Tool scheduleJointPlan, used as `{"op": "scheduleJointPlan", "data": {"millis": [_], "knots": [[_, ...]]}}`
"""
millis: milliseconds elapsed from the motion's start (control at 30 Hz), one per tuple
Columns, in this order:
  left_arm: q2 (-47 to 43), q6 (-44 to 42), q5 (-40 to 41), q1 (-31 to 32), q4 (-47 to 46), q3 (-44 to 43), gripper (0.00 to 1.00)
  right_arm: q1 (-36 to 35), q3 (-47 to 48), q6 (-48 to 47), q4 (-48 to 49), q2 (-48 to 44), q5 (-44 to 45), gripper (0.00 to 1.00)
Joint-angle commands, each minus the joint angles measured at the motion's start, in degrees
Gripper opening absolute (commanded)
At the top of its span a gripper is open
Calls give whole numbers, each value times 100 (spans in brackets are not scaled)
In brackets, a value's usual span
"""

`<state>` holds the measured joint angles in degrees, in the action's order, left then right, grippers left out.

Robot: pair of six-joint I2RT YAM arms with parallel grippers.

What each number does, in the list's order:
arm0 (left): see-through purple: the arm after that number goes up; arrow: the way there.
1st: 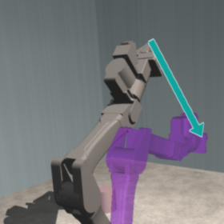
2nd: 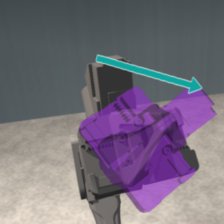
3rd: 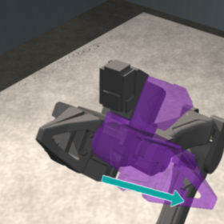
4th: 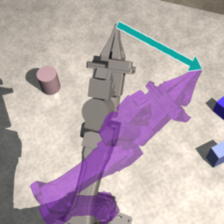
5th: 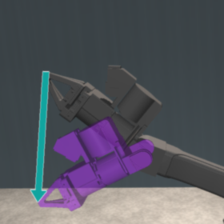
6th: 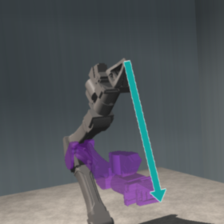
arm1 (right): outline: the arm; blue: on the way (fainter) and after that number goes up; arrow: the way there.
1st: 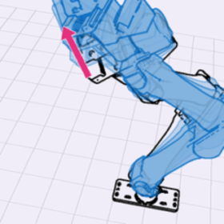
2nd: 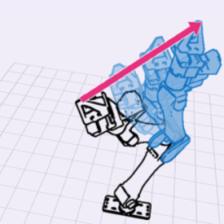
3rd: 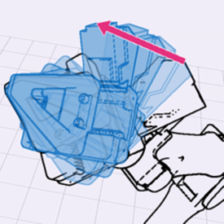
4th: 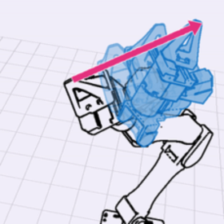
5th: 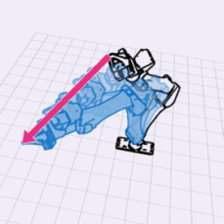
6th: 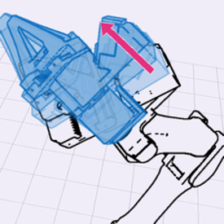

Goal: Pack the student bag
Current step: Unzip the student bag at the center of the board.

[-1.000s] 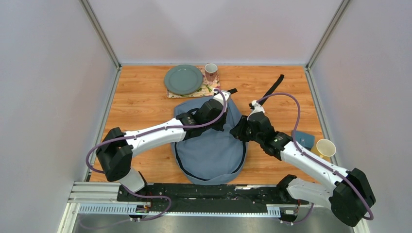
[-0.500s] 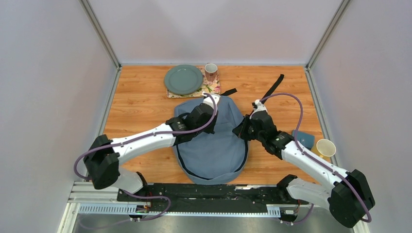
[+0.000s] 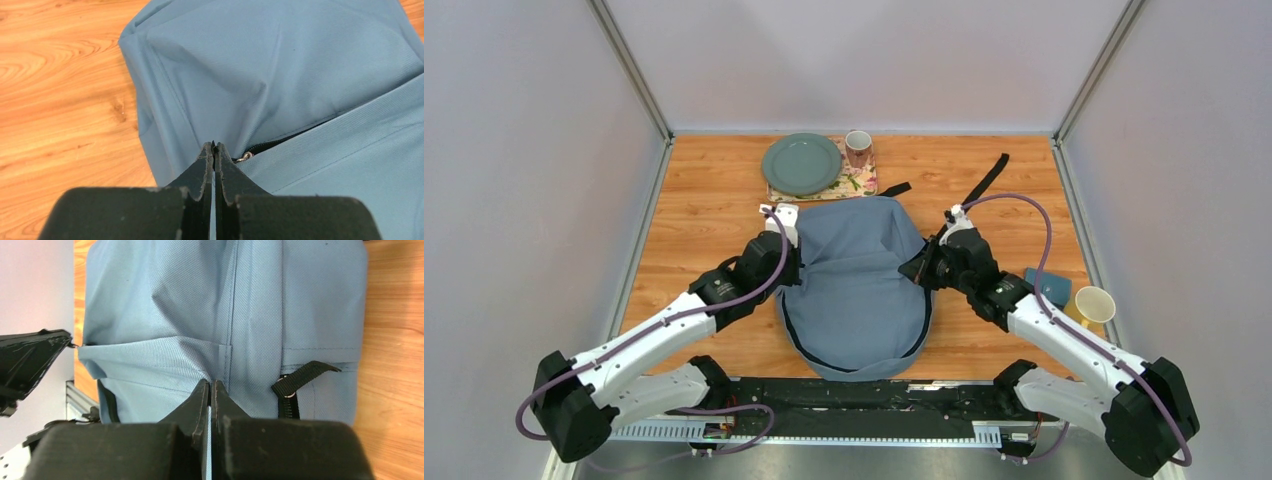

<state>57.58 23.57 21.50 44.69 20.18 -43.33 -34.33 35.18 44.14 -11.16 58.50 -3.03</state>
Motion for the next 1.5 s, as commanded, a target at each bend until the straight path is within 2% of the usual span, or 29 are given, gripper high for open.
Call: {"op": "scheduleJointPlan", "data": {"millis": [0, 133, 300, 467, 633, 733, 933, 1033, 1100, 1133, 1200, 1233, 1333, 1467], "knots": [[-423, -143, 663, -390, 653, 255, 0, 84, -99, 51, -36, -163, 31, 0], [-441, -64, 566, -531, 697, 299, 0, 84, -143, 103, -62, -269, -145, 0], [-37, -2, 321, -944, 1093, -17, 0, -21, -187, 253, -97, -576, -312, 0], [-63, 103, -628, -1199, 725, 114, 0, -92, -152, 253, -211, -577, -339, 0], [-203, 463, -1007, -1199, 680, 465, 0, -101, 146, 69, -772, -726, 56, 1], [-545, 824, -1033, -1199, 698, 825, 0, -101, 296, -72, -1010, -840, 118, 6], [-1117, 1500, -1297, -1199, 197, 1625, 0, -92, 630, -116, -1187, -884, -154, 12], [-1284, 1686, -1227, -1199, 65, 1784, 8, -100, 762, -64, -1248, -946, -233, 20], [-1320, 1694, -1183, -1199, 56, 1793, 14, -92, 858, -72, -1318, -981, -199, 22], [-1337, 1677, -1165, -1199, 56, 1784, 21, -100, 885, -72, -1380, -1024, -190, 25], [-1346, 1651, -1183, -1199, 38, 1723, 29, -92, 912, -81, -1424, -1077, -111, 27], [-1346, 1642, -1192, -1199, 47, 1705, 36, -92, 929, -98, -1459, -1130, -67, 28], [-1372, 1615, -1122, -1199, 82, 1644, 45, -92, 921, -116, -1555, -1227, 126, 29], [-1434, 1519, -1007, -1199, 214, 1565, 50, -92, 947, -178, -1767, -1341, 294, 33]]}}
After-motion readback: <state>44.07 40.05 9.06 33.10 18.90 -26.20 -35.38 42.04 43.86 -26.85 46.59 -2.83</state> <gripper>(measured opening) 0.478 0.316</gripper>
